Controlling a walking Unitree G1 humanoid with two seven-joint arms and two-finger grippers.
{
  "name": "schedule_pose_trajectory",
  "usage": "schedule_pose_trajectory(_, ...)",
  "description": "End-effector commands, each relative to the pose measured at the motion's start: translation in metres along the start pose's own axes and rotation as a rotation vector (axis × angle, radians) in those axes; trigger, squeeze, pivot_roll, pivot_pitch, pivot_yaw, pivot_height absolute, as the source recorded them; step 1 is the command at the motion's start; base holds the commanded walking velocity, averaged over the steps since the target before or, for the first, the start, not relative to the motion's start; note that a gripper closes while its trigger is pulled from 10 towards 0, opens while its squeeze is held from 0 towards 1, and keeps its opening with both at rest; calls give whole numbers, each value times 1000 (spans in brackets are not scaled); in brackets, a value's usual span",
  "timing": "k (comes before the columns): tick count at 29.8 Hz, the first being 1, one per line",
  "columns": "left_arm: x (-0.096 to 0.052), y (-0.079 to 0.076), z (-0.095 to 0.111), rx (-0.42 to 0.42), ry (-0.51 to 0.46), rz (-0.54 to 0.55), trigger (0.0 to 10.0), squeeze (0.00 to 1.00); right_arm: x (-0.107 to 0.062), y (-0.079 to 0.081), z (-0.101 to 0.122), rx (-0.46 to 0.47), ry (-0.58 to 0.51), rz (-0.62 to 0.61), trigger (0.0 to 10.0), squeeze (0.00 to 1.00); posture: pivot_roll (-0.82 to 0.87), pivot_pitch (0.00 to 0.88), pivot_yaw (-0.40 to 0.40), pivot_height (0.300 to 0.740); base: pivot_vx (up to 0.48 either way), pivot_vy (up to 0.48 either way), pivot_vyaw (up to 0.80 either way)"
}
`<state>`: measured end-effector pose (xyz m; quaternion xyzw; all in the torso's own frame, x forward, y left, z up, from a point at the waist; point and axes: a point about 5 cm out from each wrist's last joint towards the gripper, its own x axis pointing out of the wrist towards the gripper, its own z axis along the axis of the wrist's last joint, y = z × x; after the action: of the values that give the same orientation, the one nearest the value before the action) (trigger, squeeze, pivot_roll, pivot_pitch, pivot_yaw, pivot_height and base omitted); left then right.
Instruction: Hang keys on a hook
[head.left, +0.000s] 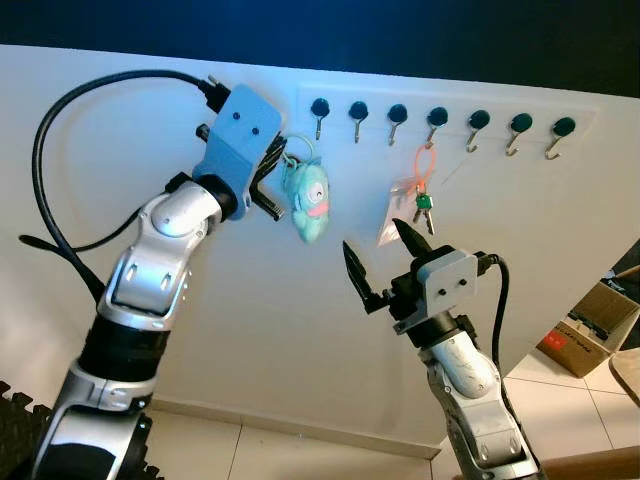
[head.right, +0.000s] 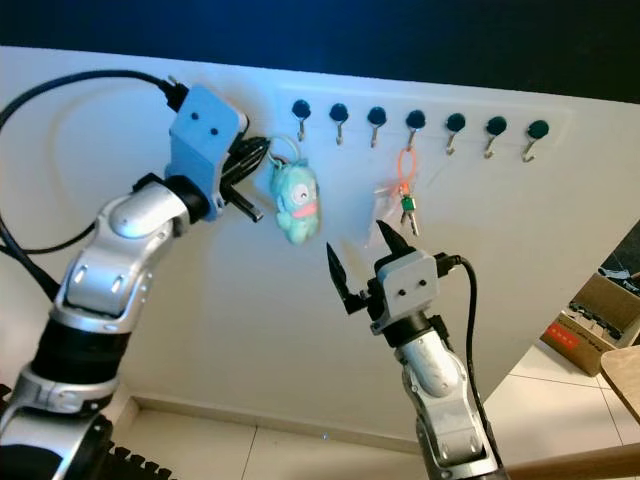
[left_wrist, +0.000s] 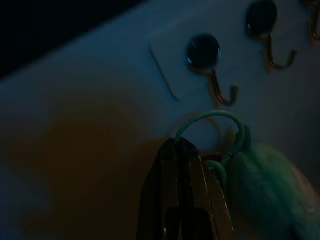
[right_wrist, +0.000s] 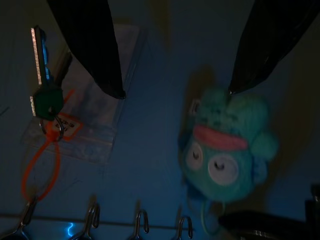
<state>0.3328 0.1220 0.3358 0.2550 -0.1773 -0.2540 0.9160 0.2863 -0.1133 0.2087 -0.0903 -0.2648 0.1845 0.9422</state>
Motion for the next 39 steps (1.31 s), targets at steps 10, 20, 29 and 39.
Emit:
schedule_pose_trajectory(10,-1,1,17,37,-52,-56,10000,0,-3,0,0,8,19,-2,10000,0,128,122,4,740,0,0,0)
schedule_pose_trajectory(20,14,-22,20,14,-74,-99,10000,0,-3,1,-2,12,32,-4,10000,0,122,114,7,740,0,0,0)
schedule_pose_trajectory(29,21,-17,14,-1,-49,-36,10000,0,-4,0,-2,12,34,-11,10000,0,115,104,11,740,0,0,0)
schedule_pose_trajectory(39,15,-4,13,9,-39,14,10000,0,-5,1,-3,17,36,-9,10000,0,118,102,7,740,0,0,0)
